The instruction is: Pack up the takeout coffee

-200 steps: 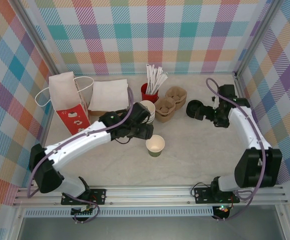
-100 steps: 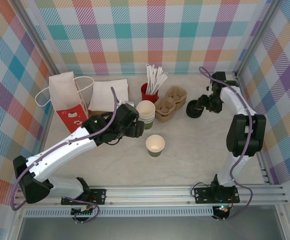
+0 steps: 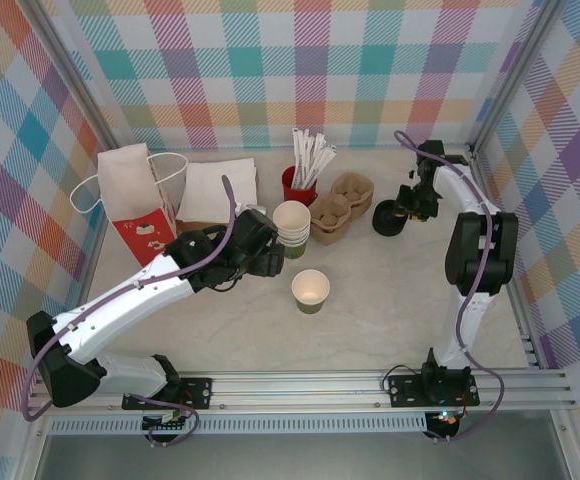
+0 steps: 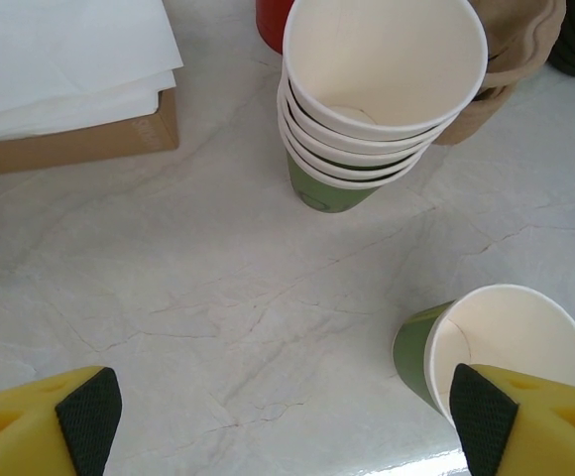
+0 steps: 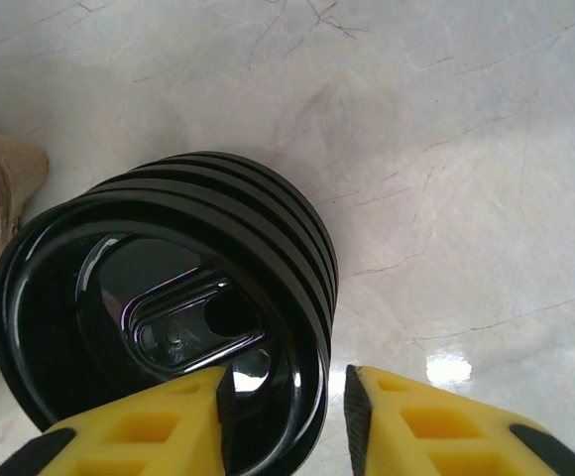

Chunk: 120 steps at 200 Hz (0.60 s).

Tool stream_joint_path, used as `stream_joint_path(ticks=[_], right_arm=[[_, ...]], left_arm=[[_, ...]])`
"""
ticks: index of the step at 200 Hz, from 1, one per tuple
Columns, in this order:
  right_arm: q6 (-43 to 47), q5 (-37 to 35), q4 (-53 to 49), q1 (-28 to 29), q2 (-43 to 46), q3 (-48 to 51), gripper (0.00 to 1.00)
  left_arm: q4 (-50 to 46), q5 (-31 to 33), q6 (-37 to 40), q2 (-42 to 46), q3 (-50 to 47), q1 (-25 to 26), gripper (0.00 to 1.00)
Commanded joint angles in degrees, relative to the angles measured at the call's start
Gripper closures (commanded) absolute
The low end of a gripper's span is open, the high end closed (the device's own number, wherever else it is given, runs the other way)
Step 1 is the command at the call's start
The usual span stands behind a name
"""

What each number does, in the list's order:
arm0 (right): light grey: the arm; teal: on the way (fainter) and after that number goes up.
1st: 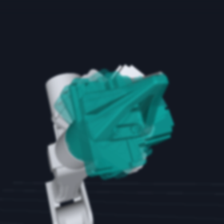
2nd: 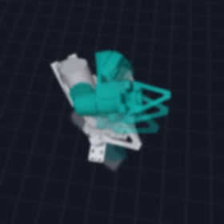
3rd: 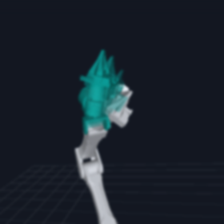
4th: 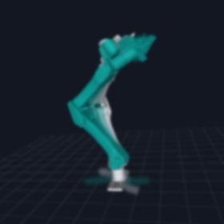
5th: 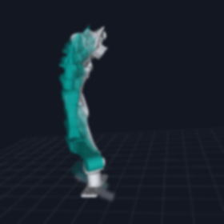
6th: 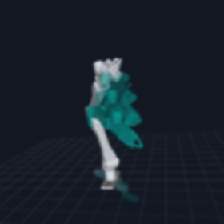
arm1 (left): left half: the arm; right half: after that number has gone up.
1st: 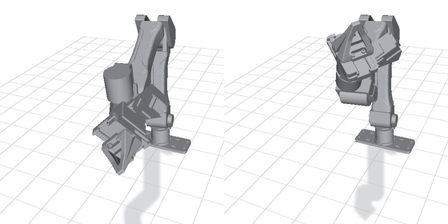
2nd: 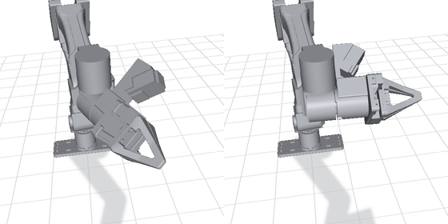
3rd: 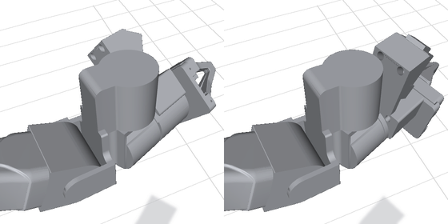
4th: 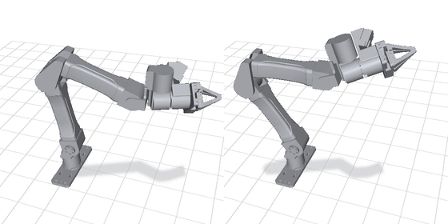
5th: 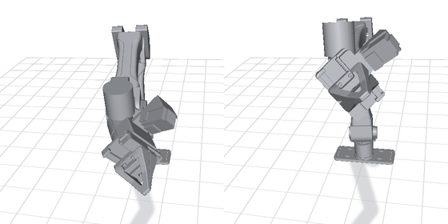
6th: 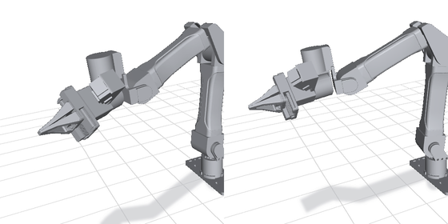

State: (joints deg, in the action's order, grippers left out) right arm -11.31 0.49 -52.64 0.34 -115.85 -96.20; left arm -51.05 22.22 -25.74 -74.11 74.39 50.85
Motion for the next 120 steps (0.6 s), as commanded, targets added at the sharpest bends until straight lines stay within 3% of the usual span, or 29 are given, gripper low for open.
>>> stream_joint_path(ticks=[1, 120], right_arm=[[-0.7, 1.0, -1.6, 0.1, -0.8, -1.5, 0.66], [-0.6, 1.2, -2.2, 0.1, -2.0, -1.2, 0.73]], left_arm=[[-0.8, 1.3, 0.5, 0.6, -0.8, -0.7, 0.11], [-0.2, -0.3, 1.1, 0.3, -0.3, -0.8, 0.11]])
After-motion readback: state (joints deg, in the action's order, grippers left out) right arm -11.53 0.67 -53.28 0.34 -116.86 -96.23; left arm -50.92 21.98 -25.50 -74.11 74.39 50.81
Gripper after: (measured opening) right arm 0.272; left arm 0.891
